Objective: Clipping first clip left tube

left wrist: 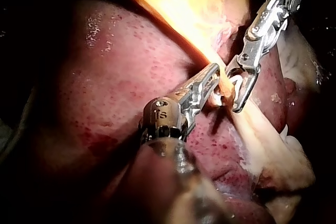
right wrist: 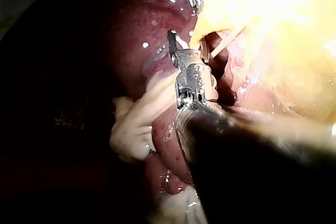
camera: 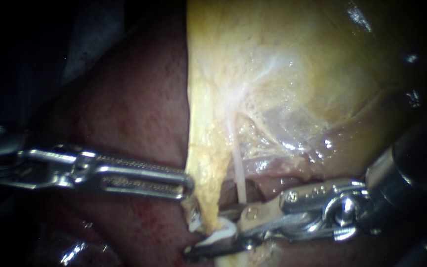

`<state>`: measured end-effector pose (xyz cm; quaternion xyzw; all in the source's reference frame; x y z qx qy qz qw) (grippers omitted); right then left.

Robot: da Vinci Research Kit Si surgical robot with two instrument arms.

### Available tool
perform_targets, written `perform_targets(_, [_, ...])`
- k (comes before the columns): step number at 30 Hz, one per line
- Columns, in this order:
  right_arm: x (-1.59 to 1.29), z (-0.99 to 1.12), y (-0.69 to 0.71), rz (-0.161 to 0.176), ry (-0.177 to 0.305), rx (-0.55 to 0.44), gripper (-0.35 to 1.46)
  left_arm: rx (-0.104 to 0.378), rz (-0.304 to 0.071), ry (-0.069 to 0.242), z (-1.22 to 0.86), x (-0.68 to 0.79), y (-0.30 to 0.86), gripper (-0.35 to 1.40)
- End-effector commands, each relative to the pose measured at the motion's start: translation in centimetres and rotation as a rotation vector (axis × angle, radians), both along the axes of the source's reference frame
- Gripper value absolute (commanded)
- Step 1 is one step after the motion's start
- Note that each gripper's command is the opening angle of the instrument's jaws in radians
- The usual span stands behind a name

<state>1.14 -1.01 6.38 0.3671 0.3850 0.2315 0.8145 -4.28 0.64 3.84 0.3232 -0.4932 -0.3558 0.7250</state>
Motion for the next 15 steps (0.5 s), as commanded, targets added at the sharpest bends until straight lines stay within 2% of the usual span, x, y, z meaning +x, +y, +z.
perform_targets(1, [-0.01, 0.0, 0.01, 0.001, 0.0, 0.0, 0.14, 0.0, 0.0, 0.0, 0.0, 0.0, 0.0, -0.35])
perform_targets(8, [-0.08, 0.09, 0.1, 0.003, -0.002, 0.005, -0.24, 0.0, 0.0, 0.0, 0.0, 0.0, 0.0, -0.35])
perform_targets(15, [-0.12, 0.12, 0.12, -0.002, 0.001, 0.0, -0.34, 0.0, 0.0, 0.0, 0.0, 0.0, 0.0, -0.35])
